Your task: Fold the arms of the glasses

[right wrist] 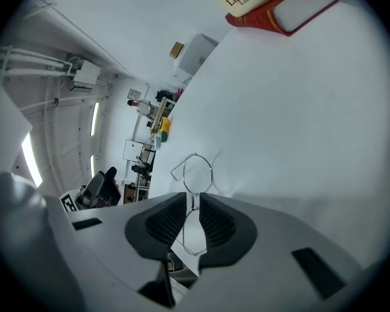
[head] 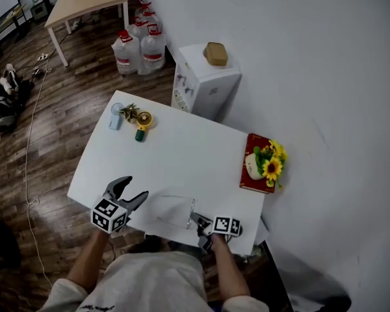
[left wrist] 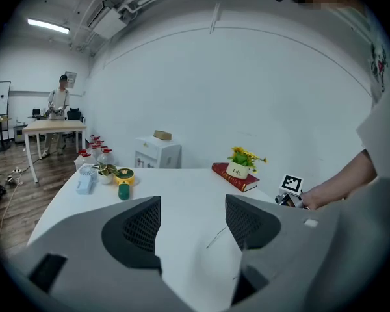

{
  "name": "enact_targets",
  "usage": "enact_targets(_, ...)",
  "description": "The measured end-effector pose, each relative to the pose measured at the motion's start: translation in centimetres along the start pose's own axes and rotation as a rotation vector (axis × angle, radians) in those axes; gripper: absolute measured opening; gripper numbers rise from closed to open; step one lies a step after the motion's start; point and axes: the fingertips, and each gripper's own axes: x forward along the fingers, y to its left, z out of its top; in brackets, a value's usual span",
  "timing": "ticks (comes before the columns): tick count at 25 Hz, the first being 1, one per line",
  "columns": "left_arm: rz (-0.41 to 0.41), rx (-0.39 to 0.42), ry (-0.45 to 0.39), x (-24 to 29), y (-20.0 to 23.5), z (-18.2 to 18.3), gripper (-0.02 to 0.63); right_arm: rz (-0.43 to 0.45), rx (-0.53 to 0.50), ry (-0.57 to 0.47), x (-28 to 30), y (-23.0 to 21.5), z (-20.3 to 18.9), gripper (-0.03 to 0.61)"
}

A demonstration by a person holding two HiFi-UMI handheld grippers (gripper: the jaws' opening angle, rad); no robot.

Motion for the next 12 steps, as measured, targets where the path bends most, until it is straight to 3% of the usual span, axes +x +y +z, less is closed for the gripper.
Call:
enact_targets(4,-0.006,-0.003,0.005,-0.04,-0.23,-0.32,0.308,0.005,0.017,-0.008,0.05,-0.06,-0.04,0.031)
enact_targets(12,-0.013,-0.002,0.016,-0.24,-0.82,-0.79,0.308,0.004,0.019,-0.001,0.32,0.12,-0.15,0.029)
